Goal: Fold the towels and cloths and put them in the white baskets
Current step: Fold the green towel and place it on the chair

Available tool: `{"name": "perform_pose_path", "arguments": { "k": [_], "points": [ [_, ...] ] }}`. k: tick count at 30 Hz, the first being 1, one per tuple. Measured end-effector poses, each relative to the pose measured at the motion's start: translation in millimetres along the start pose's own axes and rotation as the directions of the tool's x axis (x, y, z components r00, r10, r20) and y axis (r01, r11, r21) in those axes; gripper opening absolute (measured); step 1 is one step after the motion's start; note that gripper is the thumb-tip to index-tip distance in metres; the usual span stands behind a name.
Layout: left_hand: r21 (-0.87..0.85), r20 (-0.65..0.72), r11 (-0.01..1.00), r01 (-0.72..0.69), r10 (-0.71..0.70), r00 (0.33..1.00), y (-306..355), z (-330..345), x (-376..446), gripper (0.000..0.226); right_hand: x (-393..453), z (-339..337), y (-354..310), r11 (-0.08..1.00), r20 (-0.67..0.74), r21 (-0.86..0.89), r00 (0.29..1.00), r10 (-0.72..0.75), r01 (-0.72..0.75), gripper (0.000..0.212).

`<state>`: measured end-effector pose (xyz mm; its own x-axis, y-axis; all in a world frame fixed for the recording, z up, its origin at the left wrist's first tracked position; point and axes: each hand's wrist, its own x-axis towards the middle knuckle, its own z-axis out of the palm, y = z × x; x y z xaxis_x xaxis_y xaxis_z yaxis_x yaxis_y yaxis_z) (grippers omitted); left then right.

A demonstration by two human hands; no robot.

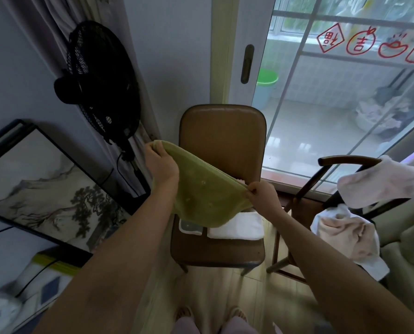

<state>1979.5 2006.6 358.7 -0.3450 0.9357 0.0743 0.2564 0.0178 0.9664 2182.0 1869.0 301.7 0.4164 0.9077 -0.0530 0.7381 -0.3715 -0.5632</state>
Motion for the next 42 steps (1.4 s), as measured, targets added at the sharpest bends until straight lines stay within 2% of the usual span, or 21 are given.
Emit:
{"name": "perform_pose_path", "arguments": {
  "k": [3, 7, 11, 14, 17, 19, 21, 22, 26, 32, 38, 42],
  "points": [
    [0.034, -0.026, 0.998, 0.051, -0.051, 0.998, -6, -2, 1, 0.033, 4, 4, -1, 0.977, -0.143, 0.187, 0.981, 0.133, -0.105, 0.019],
    [0.083, -0.041, 0.989, 0.122, -0.119, 0.992, -13, -5, -7, 0.032, 9, -2, -7, 0.946, -0.257, 0.288, 0.940, 0.227, -0.150, 0.014],
    [0.129, -0.032, 0.983, 0.134, -0.130, 0.991, -23, -6, -10, 0.034, 7, -1, -2, 0.903, -0.275, 0.400, 0.919, 0.283, -0.158, 0.018],
    [0.129, -0.021, 0.984, 0.126, -0.125, 0.992, -27, -10, -12, 0.037, 8, -4, 9, 0.924, -0.292, 0.354, 0.922, 0.255, -0.144, 0.017],
    [0.064, -0.025, 0.990, 0.125, -0.124, 0.992, -24, -14, -12, 0.037, 18, -21, 0, 0.872, -0.417, 0.483, 0.853, 0.313, -0.084, 0.012],
    [0.150, 0.067, 0.983, 0.110, -0.121, 0.990, -34, -16, -13, 0.034, 23, -23, -4, 0.848, -0.365, 0.518, 0.869, 0.334, -0.109, 0.009],
    [0.278, 0.119, 0.933, 0.230, -0.271, 0.955, -49, -21, -17, 0.035, 16, -10, 6, 0.874, -0.230, 0.433, 0.910, 0.345, -0.222, 0.010],
    [0.304, 0.112, 0.908, 0.287, -0.333, 0.936, -54, -24, -17, 0.037, 11, -5, 13, 0.873, -0.213, 0.414, 0.905, 0.367, -0.257, 0.010],
    [0.301, 0.107, 0.914, 0.270, -0.314, 0.943, -57, -23, -15, 0.037, 5, -3, 13, 0.835, -0.271, 0.497, 0.872, 0.407, -0.236, 0.008],
    [0.309, 0.083, 0.883, 0.352, -0.394, 0.915, -97, -29, -55, 0.037, -15, 32, 37, 0.727, -0.196, 0.591, 0.812, 0.550, -0.350, 0.004],
    [0.341, 0.054, 0.841, 0.420, -0.464, 0.884, -151, -11, -86, 0.035, -18, 69, 75, 0.704, -0.198, 0.548, 0.748, 0.633, -0.451, 0.009],
    [0.355, 0.065, 0.820, 0.449, -0.500, 0.863, -194, 14, -87, 0.032, -6, 99, 101, 0.699, -0.198, 0.523, 0.728, 0.656, -0.487, 0.005]
  ]
}}
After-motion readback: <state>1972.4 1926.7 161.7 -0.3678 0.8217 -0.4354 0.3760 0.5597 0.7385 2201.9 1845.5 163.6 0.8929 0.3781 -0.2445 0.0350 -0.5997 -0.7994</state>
